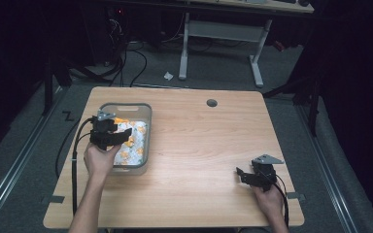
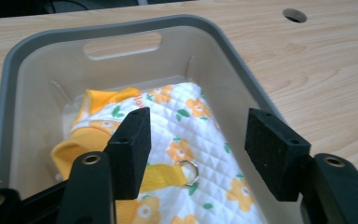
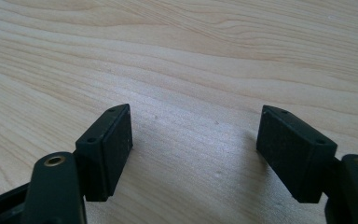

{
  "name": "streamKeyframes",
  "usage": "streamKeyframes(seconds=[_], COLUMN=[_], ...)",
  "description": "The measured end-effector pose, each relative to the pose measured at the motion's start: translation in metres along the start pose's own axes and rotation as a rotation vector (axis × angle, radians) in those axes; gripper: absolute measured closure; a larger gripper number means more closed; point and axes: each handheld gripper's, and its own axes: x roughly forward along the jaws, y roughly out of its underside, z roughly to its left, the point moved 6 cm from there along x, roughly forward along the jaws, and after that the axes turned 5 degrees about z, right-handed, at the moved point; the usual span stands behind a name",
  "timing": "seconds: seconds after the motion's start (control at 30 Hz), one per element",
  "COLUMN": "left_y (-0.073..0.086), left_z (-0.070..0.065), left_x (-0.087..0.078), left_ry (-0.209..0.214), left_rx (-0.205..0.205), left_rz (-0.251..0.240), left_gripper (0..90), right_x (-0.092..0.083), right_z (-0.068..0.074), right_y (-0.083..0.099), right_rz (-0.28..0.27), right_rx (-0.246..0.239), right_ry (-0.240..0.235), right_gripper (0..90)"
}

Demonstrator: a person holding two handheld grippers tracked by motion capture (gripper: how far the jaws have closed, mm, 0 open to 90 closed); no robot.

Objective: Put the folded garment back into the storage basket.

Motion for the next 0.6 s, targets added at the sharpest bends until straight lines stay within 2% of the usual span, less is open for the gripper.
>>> streamKeyframes(seconds=[0.23,0.37,0.4,0.6], left_y=[-0.003,-0.004,-0.005,-0.006], left_z=[-0.020,-0.025,-0.028,-0.041], left_x=[-0.012,-0.014,-0.016,-0.022], left_ry=[0.028,0.028,0.042,0.058], left_rx=[0.050,0.063,0.058,0.086], left_rz=[-0.034,-0.040,-0.047,-0.058], left_gripper=[41.1,40.9,40.9,40.6], right_x=[0.000,0.000,0.000,0.000], right_z=[0.000,0.000,0.000,0.000], right_y=[0.000,0.000,0.000,0.000], right_rz=[0.000,0.000,0.000,0.000], right_rx=[0.000,0.000,0.000,0.000], right_ry=[0.000,0.000,0.000,0.000], right_gripper=[27.0,27.0,27.0,27.0])
